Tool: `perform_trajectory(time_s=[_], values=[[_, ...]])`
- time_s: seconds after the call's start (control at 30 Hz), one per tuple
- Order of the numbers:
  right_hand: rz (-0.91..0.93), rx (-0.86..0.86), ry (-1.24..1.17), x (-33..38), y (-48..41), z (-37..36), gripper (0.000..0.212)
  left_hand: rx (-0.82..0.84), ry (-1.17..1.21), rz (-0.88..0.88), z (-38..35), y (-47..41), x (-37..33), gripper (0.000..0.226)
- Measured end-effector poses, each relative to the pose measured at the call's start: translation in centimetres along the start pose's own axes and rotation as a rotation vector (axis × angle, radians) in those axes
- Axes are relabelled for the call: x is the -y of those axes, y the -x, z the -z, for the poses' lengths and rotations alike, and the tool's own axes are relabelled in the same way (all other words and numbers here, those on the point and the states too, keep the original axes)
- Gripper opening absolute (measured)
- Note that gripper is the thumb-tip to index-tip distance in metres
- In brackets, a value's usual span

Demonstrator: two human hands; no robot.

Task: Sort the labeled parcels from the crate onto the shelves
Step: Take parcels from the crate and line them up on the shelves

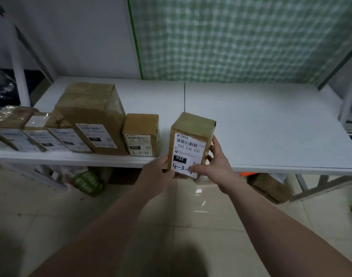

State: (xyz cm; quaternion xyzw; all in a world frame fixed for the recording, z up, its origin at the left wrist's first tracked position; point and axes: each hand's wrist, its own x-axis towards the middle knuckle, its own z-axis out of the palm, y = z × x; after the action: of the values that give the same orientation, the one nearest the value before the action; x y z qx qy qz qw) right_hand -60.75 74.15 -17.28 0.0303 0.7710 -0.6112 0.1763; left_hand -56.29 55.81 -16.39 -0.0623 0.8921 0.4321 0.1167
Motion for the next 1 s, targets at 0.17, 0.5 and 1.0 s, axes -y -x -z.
perform_trajectory(time_s=[0.17,0.5,1.0], values=[[0.124,-0.018,0.071,-5.1,-5.6,-1.8,0.113,-0.167,-0.432,-0.04,-3.4,-4.4,6.1,0.04],[0.336,-0.076,0.211,-10.0,-10.0,-4.5,0.11,-0.442,-0.485,-0.257,-6.3,-7.3,13.0,0.031],[0.295,-0.232,0.434,-9.9,-10.6,-6.4,0.112,-0.472,-0.541,-0.275,-6.4,-7.0,13.7,0.035]])
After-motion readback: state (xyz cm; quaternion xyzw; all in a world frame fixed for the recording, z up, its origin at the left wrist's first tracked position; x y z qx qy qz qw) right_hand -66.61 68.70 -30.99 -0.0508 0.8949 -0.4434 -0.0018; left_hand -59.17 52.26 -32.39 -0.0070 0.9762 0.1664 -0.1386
